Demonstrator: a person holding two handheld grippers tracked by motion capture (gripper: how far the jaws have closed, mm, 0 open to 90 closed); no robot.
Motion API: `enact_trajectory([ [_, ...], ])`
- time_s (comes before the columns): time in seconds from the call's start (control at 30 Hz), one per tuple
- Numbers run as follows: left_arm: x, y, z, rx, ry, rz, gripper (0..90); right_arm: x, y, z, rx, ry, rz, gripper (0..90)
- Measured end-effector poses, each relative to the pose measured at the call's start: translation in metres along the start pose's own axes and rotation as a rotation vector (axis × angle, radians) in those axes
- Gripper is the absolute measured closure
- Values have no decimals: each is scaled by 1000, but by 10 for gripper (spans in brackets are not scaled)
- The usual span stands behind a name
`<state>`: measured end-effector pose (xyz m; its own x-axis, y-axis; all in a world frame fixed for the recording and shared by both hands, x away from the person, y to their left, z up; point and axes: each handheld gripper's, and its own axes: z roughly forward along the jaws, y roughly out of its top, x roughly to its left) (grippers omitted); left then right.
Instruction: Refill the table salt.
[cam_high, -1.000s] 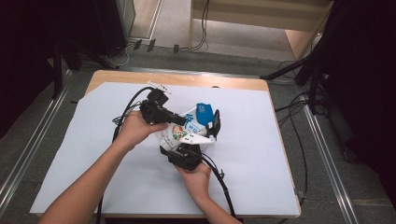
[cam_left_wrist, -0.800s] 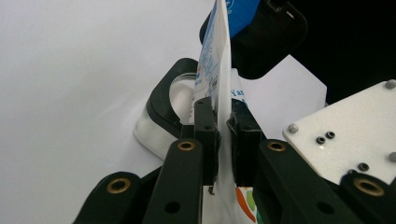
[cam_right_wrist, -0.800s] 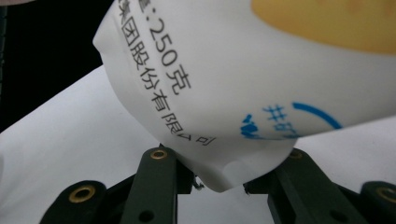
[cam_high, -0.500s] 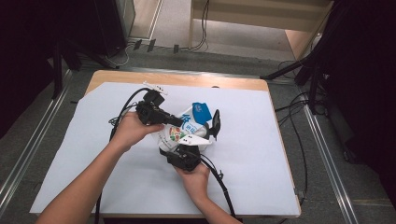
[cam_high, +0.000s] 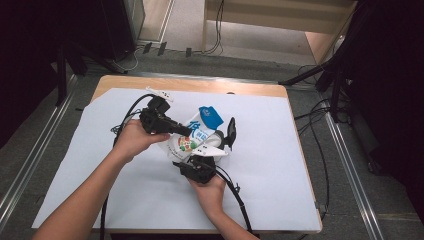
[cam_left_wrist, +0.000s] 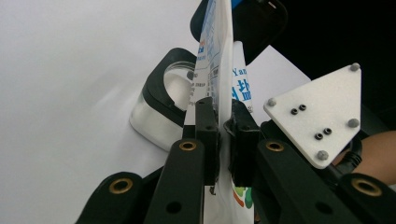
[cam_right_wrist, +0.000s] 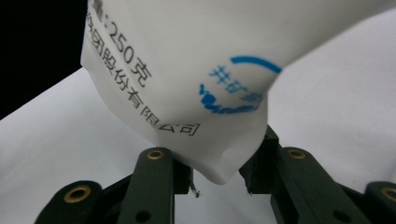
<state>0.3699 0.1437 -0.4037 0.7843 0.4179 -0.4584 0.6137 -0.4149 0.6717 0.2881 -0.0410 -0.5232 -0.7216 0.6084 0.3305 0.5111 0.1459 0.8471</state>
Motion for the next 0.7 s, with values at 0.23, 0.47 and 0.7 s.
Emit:
enact_trajectory([
  [0.23,-2,-3,-7,9,-6,26,859,-1,-1,0,1,-5,-5,695],
  [0.47,-1,-6,-15,-13,-27,34,860,-3,1,-4,-13,-8,5,691],
  [0.7,-1,-5,-14,-14,-33,40,861,-6,1,-6,-16,-19,12,694],
])
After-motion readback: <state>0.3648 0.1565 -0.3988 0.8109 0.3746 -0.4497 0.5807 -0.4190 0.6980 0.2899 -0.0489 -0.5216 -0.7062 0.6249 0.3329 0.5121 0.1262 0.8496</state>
